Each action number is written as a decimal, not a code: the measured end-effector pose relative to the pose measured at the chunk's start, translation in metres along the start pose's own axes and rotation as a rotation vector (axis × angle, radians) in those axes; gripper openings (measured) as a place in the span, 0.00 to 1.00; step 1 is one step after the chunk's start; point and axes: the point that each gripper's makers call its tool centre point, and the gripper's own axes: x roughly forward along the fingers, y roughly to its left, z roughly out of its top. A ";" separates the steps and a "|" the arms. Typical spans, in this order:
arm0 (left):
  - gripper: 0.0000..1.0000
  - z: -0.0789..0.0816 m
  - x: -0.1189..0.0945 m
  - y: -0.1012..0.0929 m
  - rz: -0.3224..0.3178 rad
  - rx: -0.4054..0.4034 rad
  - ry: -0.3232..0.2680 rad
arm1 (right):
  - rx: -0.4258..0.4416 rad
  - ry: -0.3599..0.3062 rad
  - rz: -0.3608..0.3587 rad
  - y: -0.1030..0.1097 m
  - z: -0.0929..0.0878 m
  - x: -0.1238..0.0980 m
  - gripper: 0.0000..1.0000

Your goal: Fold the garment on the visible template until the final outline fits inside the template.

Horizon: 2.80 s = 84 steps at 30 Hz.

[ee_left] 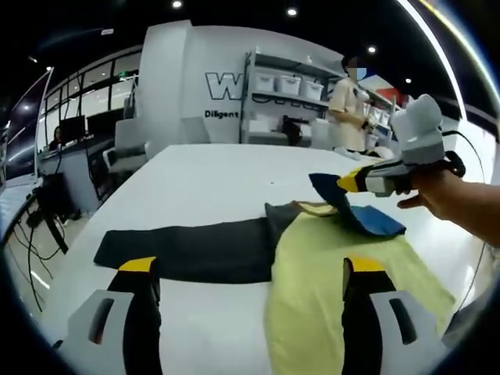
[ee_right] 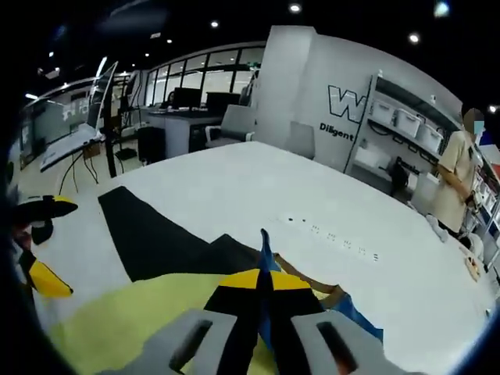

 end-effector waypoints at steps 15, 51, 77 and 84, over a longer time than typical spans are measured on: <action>0.90 -0.001 -0.001 0.003 -0.001 -0.008 0.005 | -0.005 0.072 0.055 0.032 -0.028 0.026 0.00; 0.89 -0.004 0.006 0.004 -0.009 -0.008 0.028 | 0.059 0.191 0.165 0.067 -0.074 0.052 0.00; 0.87 -0.008 0.007 -0.003 -0.032 0.007 0.045 | 0.059 0.153 0.070 0.014 -0.076 0.018 0.01; 0.87 -0.008 0.007 -0.003 -0.034 0.007 0.045 | 0.076 0.151 0.001 -0.023 -0.085 -0.004 0.01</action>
